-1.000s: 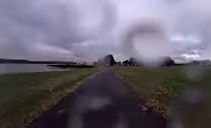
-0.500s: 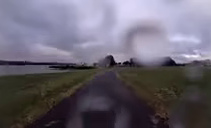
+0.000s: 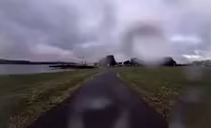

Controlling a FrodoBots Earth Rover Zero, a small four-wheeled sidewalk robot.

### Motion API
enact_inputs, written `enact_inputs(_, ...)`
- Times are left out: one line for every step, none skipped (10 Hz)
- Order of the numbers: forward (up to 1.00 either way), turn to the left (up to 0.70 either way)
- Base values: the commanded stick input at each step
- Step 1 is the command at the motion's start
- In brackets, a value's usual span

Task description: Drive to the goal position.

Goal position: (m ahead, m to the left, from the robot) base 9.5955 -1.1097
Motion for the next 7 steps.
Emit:
enact_inputs(0.70,0.00)
enact_inputs(0.70,0.00)
enact_inputs(0.70,0.00)
enact_inputs(0.70,0.00)
enact_inputs(0.70,0.00)
enact_inputs(0.70,0.00)
enact_inputs(0.70,0.00)
